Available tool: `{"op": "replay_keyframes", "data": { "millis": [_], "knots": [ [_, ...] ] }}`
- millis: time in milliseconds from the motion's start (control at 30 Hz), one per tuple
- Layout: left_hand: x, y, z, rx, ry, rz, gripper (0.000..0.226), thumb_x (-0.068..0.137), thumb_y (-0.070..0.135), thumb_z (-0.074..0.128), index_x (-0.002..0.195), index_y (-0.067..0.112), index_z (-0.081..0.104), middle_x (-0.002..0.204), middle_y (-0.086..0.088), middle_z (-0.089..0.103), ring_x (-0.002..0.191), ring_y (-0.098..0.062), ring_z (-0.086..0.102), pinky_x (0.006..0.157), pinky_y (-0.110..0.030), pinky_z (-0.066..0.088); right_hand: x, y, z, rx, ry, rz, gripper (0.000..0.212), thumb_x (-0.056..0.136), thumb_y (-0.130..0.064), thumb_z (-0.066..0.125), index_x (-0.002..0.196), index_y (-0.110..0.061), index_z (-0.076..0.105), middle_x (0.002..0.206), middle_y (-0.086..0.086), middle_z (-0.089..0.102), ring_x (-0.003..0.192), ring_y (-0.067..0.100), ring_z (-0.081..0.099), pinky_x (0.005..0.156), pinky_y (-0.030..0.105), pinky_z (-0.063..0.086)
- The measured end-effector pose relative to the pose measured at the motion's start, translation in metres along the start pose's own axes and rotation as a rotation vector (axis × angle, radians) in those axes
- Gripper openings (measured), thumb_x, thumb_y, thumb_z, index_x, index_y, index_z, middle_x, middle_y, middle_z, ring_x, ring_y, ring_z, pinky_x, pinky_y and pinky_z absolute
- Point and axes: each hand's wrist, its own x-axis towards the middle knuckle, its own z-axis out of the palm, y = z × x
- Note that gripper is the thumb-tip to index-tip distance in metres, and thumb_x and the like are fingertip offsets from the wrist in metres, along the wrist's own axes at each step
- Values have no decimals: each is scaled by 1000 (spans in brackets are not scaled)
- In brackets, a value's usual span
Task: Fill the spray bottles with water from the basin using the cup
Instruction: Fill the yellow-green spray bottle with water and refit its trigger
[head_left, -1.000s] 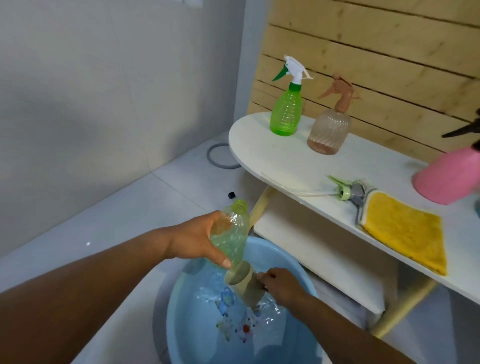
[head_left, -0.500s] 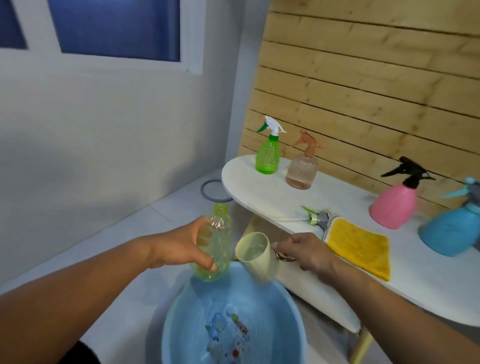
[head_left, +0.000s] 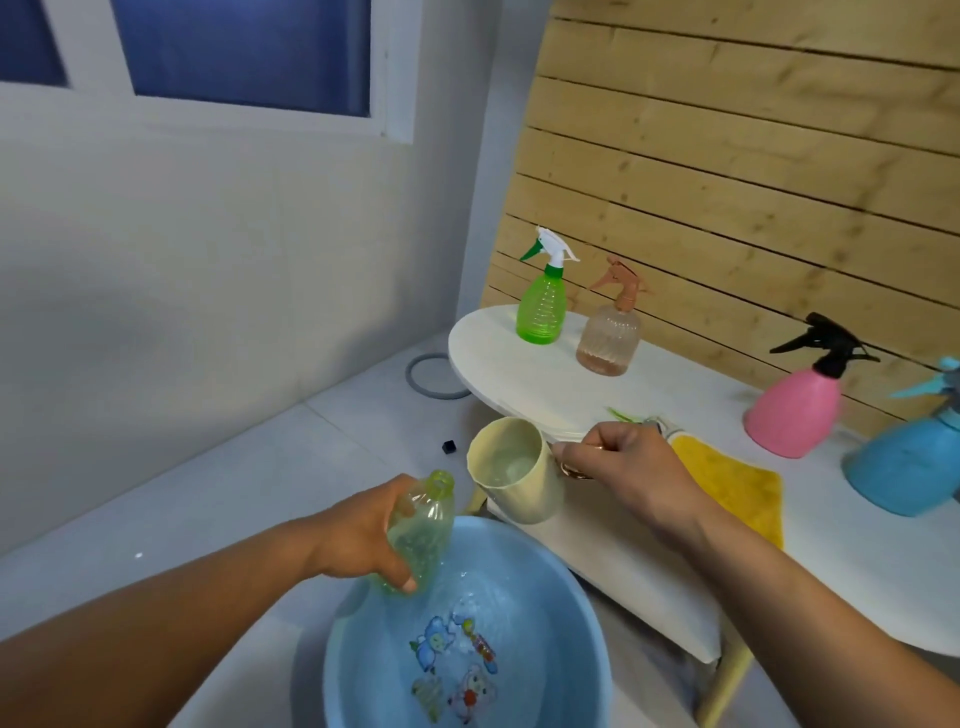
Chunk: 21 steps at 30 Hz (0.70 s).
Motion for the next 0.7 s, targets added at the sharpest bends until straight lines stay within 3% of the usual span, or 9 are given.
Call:
{"op": "replay_keyframes", "data": {
  "millis": [100, 167, 700],
  "knots": [
    [6, 3, 8, 17, 1, 36, 87, 60, 21, 98, 129, 39, 48, 124, 13, 63, 117, -7, 61, 96, -27, 54, -2, -8, 2, -50, 20, -42, 42, 79, -43, 81, 71, -6, 65, 62, 3, 60, 61, 11, 49, 63, 32, 40],
    [10, 4, 13, 20, 7, 51, 88, 57, 25, 98, 128, 39, 49, 123, 14, 64, 117, -7, 61, 100, -33, 54, -3, -12, 3, -91, 40, -63, 38, 79, -43, 81, 67, -11, 64, 56, -7, 54, 55, 9, 44, 60, 31, 38],
    [31, 4, 21, 67, 6, 39, 97, 48, 44, 96, 129, 48, 42, 130, 15, 58, 121, -11, 59, 104, -38, 52, -10, -32, 3, -318, 130, -129, 35, 83, -44, 77, 67, -17, 61, 53, -11, 54, 52, 6, 46, 52, 28, 35]
  ]
}}
